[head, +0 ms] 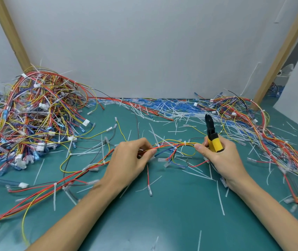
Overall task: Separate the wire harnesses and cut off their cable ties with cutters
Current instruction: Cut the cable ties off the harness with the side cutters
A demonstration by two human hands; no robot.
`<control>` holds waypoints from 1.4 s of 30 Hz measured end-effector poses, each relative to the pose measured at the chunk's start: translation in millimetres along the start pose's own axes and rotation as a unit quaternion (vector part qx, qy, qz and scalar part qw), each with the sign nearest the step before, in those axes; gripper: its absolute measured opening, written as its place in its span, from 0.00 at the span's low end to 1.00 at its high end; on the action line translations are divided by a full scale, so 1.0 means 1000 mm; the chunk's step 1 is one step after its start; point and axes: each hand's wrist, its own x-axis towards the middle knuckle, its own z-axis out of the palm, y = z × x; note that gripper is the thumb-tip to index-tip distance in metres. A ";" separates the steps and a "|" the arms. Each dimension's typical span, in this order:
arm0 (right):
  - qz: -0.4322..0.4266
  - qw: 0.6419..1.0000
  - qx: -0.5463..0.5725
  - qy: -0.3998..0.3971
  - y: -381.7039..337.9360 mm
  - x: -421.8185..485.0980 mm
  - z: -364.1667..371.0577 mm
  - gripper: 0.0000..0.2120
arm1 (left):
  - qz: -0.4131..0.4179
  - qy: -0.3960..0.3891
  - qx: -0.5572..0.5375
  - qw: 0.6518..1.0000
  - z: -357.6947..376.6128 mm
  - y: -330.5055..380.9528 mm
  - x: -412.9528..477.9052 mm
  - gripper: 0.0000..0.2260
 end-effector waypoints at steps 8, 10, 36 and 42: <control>-0.108 0.957 -0.266 0.040 -0.007 -0.004 -0.002 0.17 | 0.085 0.030 -0.010 0.996 -0.006 0.005 0.000 0.04; -0.113 0.946 -0.299 0.050 -0.008 -0.005 -0.003 0.17 | 0.073 0.026 -0.050 0.996 -0.007 0.006 0.000 0.03; -0.136 0.800 -0.584 0.011 -0.043 -0.040 0.022 0.22 | 0.162 0.101 0.131 0.973 -0.003 0.019 -0.002 0.04; -0.144 0.810 -0.566 0.044 -0.043 -0.037 0.021 0.19 | 0.196 0.105 0.168 0.960 -0.003 0.021 -0.001 0.06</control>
